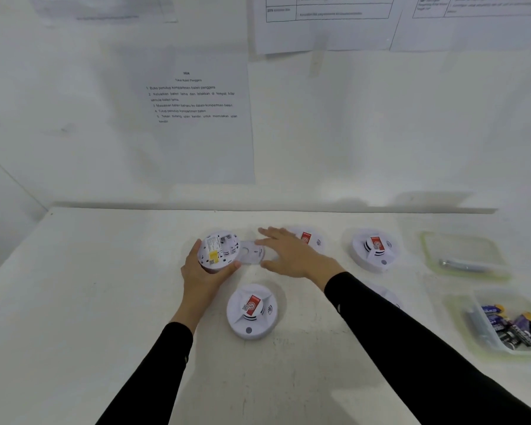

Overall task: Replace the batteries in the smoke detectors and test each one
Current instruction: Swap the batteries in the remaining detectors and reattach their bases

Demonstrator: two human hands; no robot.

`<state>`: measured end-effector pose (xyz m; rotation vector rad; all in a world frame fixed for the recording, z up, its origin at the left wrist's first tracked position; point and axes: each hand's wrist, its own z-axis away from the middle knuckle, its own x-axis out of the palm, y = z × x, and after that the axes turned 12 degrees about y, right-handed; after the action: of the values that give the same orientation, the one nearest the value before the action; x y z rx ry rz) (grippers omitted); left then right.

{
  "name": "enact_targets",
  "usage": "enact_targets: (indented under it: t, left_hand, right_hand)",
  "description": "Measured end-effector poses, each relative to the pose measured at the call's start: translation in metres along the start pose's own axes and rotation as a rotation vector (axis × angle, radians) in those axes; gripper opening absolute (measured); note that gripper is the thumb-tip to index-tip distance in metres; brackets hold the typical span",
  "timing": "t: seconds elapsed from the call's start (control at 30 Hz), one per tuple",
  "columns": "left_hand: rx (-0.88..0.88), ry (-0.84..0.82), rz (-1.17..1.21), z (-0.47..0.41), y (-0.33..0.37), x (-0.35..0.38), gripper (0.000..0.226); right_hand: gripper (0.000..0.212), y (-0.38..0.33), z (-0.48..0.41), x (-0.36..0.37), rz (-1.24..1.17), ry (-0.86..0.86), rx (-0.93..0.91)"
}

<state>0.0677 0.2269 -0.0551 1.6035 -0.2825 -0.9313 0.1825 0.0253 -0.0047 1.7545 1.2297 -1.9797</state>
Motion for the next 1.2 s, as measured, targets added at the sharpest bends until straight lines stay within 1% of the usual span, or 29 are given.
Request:
enact_targets:
  t: [0.07, 0.17, 0.23, 0.27, 0.3, 0.33, 0.37, 0.4, 0.43, 0.5, 0.57, 0.67, 0.73, 0.8, 0.83, 0.93, 0.97, 1.1, 1.2]
  left_hand:
    - [-0.004, 0.007, -0.001, 0.001, 0.002, -0.002, 0.117]
    - [-0.057, 0.019, 0.048, 0.005, 0.005, -0.003, 0.119]
    - [-0.085, 0.0, 0.07, 0.007, 0.008, -0.005, 0.121]
    - [-0.076, -0.016, 0.069, 0.007, 0.01, -0.006, 0.118]
    - [-0.06, -0.026, 0.072, 0.007, 0.012, -0.009, 0.108]
    - [-0.036, -0.029, 0.081, 0.008, 0.015, -0.012, 0.094]
    - [-0.019, -0.021, 0.093, 0.009, 0.017, -0.015, 0.08]
    - [-0.008, -0.011, 0.112, 0.012, 0.02, -0.017, 0.073]
    - [0.012, 0.001, 0.135, 0.016, 0.025, -0.017, 0.071]
    - [0.076, 0.008, 0.168, 0.025, 0.036, -0.013, 0.078]
    - [0.096, -0.003, 0.212, 0.037, 0.05, -0.004, 0.085]
    - [0.07, -0.14, 0.346, 0.063, 0.081, 0.021, 0.083]
    - [0.003, -0.265, 0.486, 0.08, 0.098, 0.04, 0.088]
    - [-0.132, -0.396, 0.669, 0.099, 0.112, 0.062, 0.104]
    - [-0.19, -0.469, 0.748, 0.111, 0.119, 0.071, 0.104]
    - [-0.309, -0.621, 0.872, 0.147, 0.138, 0.1, 0.078]
    - [-0.361, -0.649, 0.929, 0.158, 0.141, 0.109, 0.074]
    - [-0.597, -0.688, 1.098, 0.194, 0.154, 0.139, 0.067]
    - [-0.682, -0.724, 1.137, 0.215, 0.16, 0.156, 0.065]
  right_hand:
    - [0.054, -0.012, -0.01, 0.007, 0.025, 0.006, 0.033]
    - [0.05, -0.021, -0.02, 0.014, 0.026, 0.045, 0.06]
    - [0.049, -0.023, -0.023, 0.017, 0.013, 0.036, 0.056]
    - [0.05, -0.023, -0.022, 0.018, 0.023, 0.033, 0.05]
    - [0.051, -0.023, -0.02, 0.018, 0.047, 0.04, 0.035]
    - [0.052, -0.023, -0.018, 0.018, 0.077, 0.061, 0.013]
    - [0.052, -0.022, -0.013, 0.016, 0.1, 0.108, -0.015]
    - [0.051, -0.02, -0.008, 0.014, 0.105, 0.177, -0.043]
    - [0.05, -0.016, -0.001, 0.011, 0.097, 0.257, -0.066]
    - [0.048, -0.007, 0.017, 0.002, 0.068, 0.394, -0.082]
    - [0.047, 0.005, 0.038, -0.013, 0.012, 0.466, -0.066]
    - [0.044, 0.026, 0.082, -0.04, -0.142, 0.555, 0.031]
    - [0.043, 0.045, 0.12, -0.057, -0.247, 0.593, 0.108]
    - [0.043, 0.066, 0.165, -0.072, -0.277, 0.592, 0.178]
    - [0.042, 0.076, 0.189, -0.077, -0.268, 0.584, 0.205]
    - [0.037, 0.095, 0.254, -0.08, -0.245, 0.552, 0.235]
    - [0.036, 0.098, 0.273, -0.078, -0.23, 0.531, 0.225]
    - [0.038, 0.108, 0.328, -0.06, -0.175, 0.435, 0.138]
    - [0.037, 0.12, 0.345, -0.049, -0.157, 0.37, 0.094]
